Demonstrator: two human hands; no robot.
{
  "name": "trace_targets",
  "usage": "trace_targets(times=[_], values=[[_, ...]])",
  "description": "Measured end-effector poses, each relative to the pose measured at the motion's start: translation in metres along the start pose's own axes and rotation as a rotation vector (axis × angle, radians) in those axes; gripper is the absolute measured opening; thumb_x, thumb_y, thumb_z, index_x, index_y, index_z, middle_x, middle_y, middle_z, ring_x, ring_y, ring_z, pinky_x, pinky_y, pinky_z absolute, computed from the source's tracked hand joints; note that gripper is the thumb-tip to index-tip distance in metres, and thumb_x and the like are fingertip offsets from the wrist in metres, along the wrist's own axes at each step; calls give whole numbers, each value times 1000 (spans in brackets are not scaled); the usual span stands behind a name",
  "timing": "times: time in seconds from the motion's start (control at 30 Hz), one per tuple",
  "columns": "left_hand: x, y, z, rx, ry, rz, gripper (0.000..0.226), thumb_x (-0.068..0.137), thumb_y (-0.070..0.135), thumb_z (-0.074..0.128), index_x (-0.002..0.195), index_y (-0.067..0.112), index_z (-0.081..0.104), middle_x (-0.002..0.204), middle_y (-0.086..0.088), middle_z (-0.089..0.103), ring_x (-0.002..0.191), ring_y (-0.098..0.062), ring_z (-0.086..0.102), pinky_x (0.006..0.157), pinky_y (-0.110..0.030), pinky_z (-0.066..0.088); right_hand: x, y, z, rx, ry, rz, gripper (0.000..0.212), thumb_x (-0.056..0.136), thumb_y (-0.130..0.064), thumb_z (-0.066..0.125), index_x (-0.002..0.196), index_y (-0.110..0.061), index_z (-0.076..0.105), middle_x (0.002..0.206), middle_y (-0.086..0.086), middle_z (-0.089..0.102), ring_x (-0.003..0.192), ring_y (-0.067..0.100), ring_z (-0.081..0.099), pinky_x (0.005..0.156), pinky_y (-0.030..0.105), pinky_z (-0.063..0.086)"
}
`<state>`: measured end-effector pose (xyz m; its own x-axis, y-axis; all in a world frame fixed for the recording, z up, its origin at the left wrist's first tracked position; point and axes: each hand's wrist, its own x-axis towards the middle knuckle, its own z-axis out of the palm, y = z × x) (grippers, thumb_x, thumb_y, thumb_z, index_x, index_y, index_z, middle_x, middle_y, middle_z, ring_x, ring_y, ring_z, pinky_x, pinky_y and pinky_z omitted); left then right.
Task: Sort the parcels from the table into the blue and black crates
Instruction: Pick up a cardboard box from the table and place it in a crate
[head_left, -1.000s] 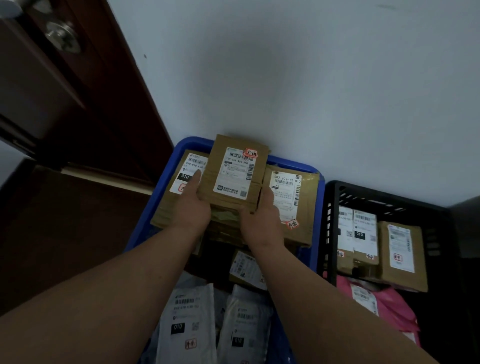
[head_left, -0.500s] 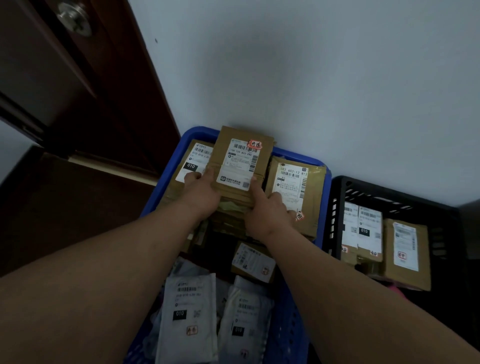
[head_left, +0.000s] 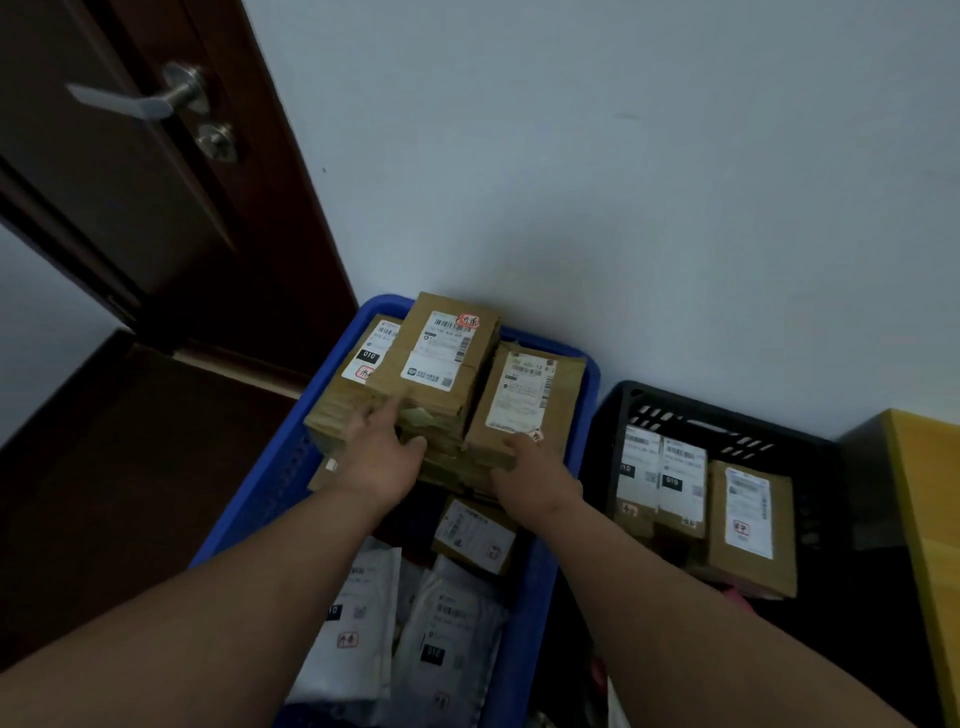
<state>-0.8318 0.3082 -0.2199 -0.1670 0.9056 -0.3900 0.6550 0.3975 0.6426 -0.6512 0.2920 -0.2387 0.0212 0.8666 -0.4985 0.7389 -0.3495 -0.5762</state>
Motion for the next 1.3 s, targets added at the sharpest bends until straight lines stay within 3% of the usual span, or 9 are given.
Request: trace_targets(times=[0.23, 0.33, 0.47, 0.7, 0.8, 0.87, 1.03, 1.17, 1.3], values=[[-67, 33, 17, 52, -141, 93, 58, 94, 26, 56, 149, 22, 36, 150, -11, 35, 130, -29, 42, 110, -38, 36, -68, 31, -28, -5, -59, 78, 41, 92, -28, 50, 133, -21, 50, 124, 9, 56, 104, 25, 56, 99, 41, 46], [-96, 45, 26, 46, -202, 233, 44, 92, 18, 58, 135, 14, 52, 135, -10, 54, 119, -25, 52, 102, -34, 42, -106, 51, -35, 17, -1, 131, 47, 94, -30, 51, 139, -18, 46, 136, 10, 52, 118, 27, 52, 94, 32, 42], [-143, 55, 39, 61, -225, 331, 38, 92, 18, 58, 129, 11, 56, 127, -9, 57, 105, -19, 52, 86, -23, 38, -160, 77, -36, 87, 21, 160, 53, 93, -26, 55, 144, -12, 44, 142, 13, 49, 127, 28, 49, 100, 30, 42], [-220, 105, 89, 128, -317, 433, 57, 96, 23, 56, 146, 6, 37, 148, -16, 41, 130, -27, 44, 103, -29, 39, -253, 132, -70, 190, 132, 183, 42, 91, -23, 53, 133, -19, 55, 122, 9, 60, 106, 25, 59, 80, 27, 44], [-254, 138, 123, 148, -353, 522, 53, 95, 22, 56, 145, 12, 40, 140, -14, 50, 116, -20, 53, 90, -26, 48, -290, 168, -98, 191, 198, 222, 36, 94, -22, 52, 130, -17, 57, 128, 9, 60, 110, 27, 58, 84, 31, 48], [-279, 163, 155, 202, -375, 564, 53, 96, 24, 55, 145, 12, 40, 142, -13, 49, 124, -26, 51, 101, -32, 43, -315, 200, -118, 153, 252, 249, 35, 94, -24, 53, 129, -18, 58, 130, 9, 60, 114, 28, 57, 88, 31, 47], [-359, 224, 257, 252, -454, 632, 51, 99, 29, 49, 145, 11, 39, 147, -15, 42, 129, -32, 46, 100, -37, 41, -386, 314, -174, 192, 275, 353, 52, 99, -28, 49, 148, -17, 36, 149, 9, 42, 119, 27, 53, 83, 32, 44], [-426, 258, 341, 203, -555, 593, 55, 100, 35, 48, 150, 17, 32, 156, -8, 29, 132, -30, 42, 91, -34, 41, -445, 408, -211, 231, 324, 506, 53, 100, -28, 47, 150, -17, 34, 153, 8, 36, 132, 27, 44, 103, 36, 42], [-467, 279, 394, 159, -612, 548, 54, 100, 34, 49, 150, 19, 32, 156, -6, 28, 137, -31, 37, 103, -41, 40, -471, 472, -238, 282, 344, 575, 51, 102, -26, 45, 150, -14, 33, 153, 8, 35, 130, 26, 45, 91, 32, 41]])
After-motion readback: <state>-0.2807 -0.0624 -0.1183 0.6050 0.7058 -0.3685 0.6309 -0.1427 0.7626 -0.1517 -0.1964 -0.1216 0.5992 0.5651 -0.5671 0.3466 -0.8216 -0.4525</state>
